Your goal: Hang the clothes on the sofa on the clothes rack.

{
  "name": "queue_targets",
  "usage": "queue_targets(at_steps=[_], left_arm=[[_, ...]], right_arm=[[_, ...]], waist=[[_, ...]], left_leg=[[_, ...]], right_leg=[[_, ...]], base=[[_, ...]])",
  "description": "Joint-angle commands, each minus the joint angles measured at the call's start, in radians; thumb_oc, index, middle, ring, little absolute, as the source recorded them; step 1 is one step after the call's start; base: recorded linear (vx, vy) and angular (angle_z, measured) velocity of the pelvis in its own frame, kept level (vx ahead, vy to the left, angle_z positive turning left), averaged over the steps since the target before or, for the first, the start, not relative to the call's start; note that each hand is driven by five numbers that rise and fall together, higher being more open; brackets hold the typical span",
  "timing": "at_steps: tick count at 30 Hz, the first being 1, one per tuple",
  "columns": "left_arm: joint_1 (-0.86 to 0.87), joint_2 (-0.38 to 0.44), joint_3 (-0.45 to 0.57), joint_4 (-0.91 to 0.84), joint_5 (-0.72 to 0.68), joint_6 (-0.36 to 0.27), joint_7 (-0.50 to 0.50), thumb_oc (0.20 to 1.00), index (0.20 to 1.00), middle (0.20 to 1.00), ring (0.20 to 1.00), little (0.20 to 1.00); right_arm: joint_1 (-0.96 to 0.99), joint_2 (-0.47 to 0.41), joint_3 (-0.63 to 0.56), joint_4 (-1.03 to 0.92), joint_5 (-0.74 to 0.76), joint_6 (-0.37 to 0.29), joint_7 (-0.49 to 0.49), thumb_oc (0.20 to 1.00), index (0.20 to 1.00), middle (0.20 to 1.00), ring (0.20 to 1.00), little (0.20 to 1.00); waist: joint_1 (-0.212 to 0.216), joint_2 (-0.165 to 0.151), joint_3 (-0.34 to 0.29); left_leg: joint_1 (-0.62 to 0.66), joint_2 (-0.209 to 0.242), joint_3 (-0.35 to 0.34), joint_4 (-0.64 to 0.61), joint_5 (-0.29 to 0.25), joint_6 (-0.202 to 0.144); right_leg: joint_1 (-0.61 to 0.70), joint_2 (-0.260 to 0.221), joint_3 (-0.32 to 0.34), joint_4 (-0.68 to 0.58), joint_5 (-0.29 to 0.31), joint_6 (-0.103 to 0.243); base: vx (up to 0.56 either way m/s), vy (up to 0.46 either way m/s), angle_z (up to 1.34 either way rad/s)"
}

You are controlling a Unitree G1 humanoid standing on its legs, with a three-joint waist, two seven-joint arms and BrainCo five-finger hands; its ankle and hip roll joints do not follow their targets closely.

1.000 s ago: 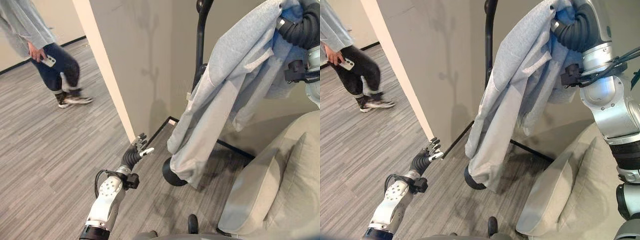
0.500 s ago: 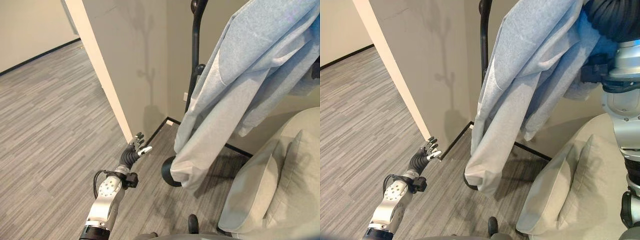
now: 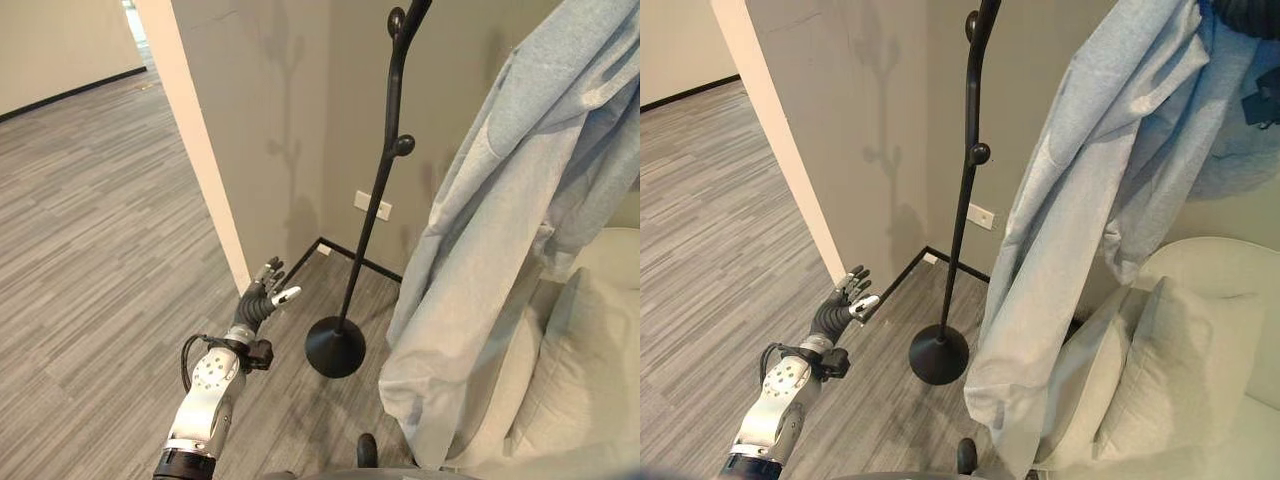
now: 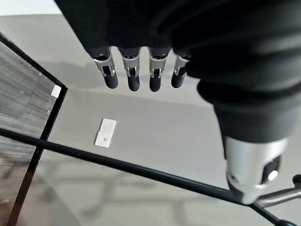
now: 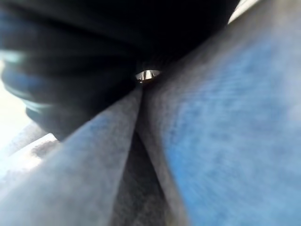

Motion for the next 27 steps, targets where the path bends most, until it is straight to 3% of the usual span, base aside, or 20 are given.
queue_targets(at_steps=[1, 6, 13, 23, 27], left_arm=[[0.005, 0.017, -0.023, -0.109, 0.002, -0.061, 0.0, 1.0, 1.0, 1.0, 1.0, 1.0], [-0.004, -0.011, -0.028, -0.109, -0.004, -0.062, 0.004, 1.0, 1.0, 1.0, 1.0, 1.0], [-0.053, 0.01, -0.095, -0.104, -0.017, -0.058, -0.018, 1.0, 1.0, 1.0, 1.0, 1.0], [-0.233, 0.007, -0.315, 0.024, -0.01, -0.055, -0.057, 1.0, 1.0, 1.0, 1.0, 1.0], [-0.335, -0.025, -0.451, 0.161, 0.036, -0.047, -0.085, 1.0, 1.0, 1.0, 1.0, 1.0]], right_arm=[[-0.224, -0.061, -0.008, 0.107, 0.071, 0.027, -0.079, 0.2, 0.2, 0.2, 0.2, 0.2], [-0.213, -0.06, -0.02, 0.173, 0.097, 0.023, -0.079, 0.2, 0.2, 0.2, 0.2, 0.2], [-0.087, -0.024, -0.054, 0.161, 0.115, 0.021, -0.011, 0.2, 0.2, 0.2, 0.2, 0.2], [0.036, 0.054, -0.192, 0.075, 0.155, -0.002, -0.017, 0.2, 0.2, 0.2, 0.2, 0.2], [0.013, 0.039, -0.147, 0.069, 0.123, 0.017, -0.018, 0.2, 0.2, 0.2, 0.2, 0.2]], waist=[[-0.01, 0.054, -0.039], [-0.021, 0.067, -0.04], [-0.03, 0.059, -0.034], [-0.068, 0.049, -0.024], [-0.094, 0.036, -0.002]], left_leg=[[-0.01, 0.039, 0.045, -0.101, 0.062, 0.005], [-0.003, 0.04, 0.048, -0.101, 0.061, 0.005], [0.007, 0.04, 0.056, -0.101, 0.055, 0.004], [0.016, 0.039, 0.064, -0.101, 0.04, 0.001], [0.027, 0.043, 0.072, -0.101, 0.032, 0.001]], right_leg=[[0.046, -0.046, -0.008, 0.003, -0.043, 0.003], [0.045, -0.046, -0.005, 0.003, -0.04, 0.003], [0.04, -0.046, 0.002, 0.003, -0.032, 0.0], [0.029, -0.042, 0.006, 0.003, -0.034, -0.002], [0.021, -0.035, 0.014, 0.003, -0.036, -0.003]], base=[[0.0, 0.0, 0.0], [0.0, 0.007, -0.02], [0.0, 0.005, -0.03], [0.01, -0.006, -0.02], [0.04, -0.031, -0.11]])
